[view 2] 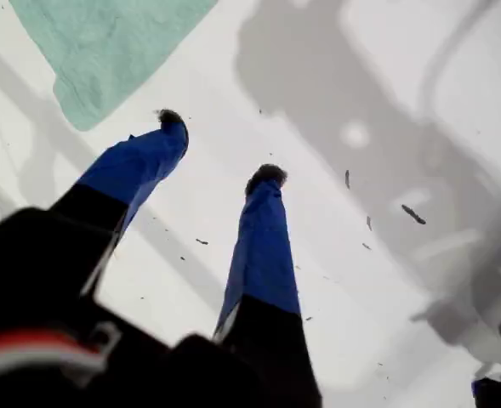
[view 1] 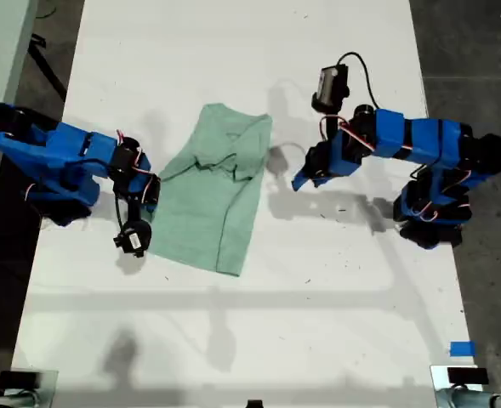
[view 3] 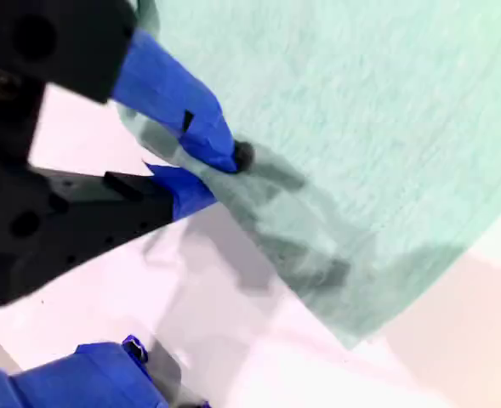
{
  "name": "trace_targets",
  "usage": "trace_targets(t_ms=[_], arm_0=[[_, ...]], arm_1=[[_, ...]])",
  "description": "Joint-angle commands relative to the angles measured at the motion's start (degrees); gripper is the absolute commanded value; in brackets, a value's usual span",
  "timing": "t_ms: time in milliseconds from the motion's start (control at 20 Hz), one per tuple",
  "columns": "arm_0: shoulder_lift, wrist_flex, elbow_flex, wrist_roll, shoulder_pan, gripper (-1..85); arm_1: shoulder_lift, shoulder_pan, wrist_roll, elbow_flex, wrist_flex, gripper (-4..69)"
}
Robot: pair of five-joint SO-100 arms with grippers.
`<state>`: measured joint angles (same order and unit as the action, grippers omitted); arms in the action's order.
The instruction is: Fold t-shirt
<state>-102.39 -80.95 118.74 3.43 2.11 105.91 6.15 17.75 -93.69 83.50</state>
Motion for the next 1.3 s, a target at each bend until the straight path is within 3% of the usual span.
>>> trace_targets(t_ms=[0, 550, 600, 650, 700, 800, 1250], arm_0=[[7.82, -4.57, -15.47, 1.14, 1.49, 0.0], [39.29, -3.43, -50.36, -4.04, 5.89, 0.4], [41.40, -1.32, -51.33, -5.89, 5.19, 3.3], [43.59, -0.18, -53.09, -8.26, 4.48, 16.0], [45.35, -0.79, -55.11, -9.84, 3.87, 31.6], [43.77, -2.64, -55.90, -12.39, 2.55, 35.3], [11.51, -19.86, -48.34, -16.44, -0.44, 33.7]], arm_1=[[4.66, -0.70, -1.05, 0.00, -1.85, 19.6], [6.15, -1.67, -2.29, -2.55, -3.08, 19.2], [6.33, -1.85, -2.46, -2.72, -3.08, 19.2], [6.59, -2.11, -2.64, -2.99, -3.08, 19.2], [7.12, -2.29, -2.90, -3.43, -3.08, 19.2], [8.44, -2.46, -3.52, -4.75, -3.34, 19.2], [11.78, -6.42, -5.98, -5.89, -3.52, 19.9]])
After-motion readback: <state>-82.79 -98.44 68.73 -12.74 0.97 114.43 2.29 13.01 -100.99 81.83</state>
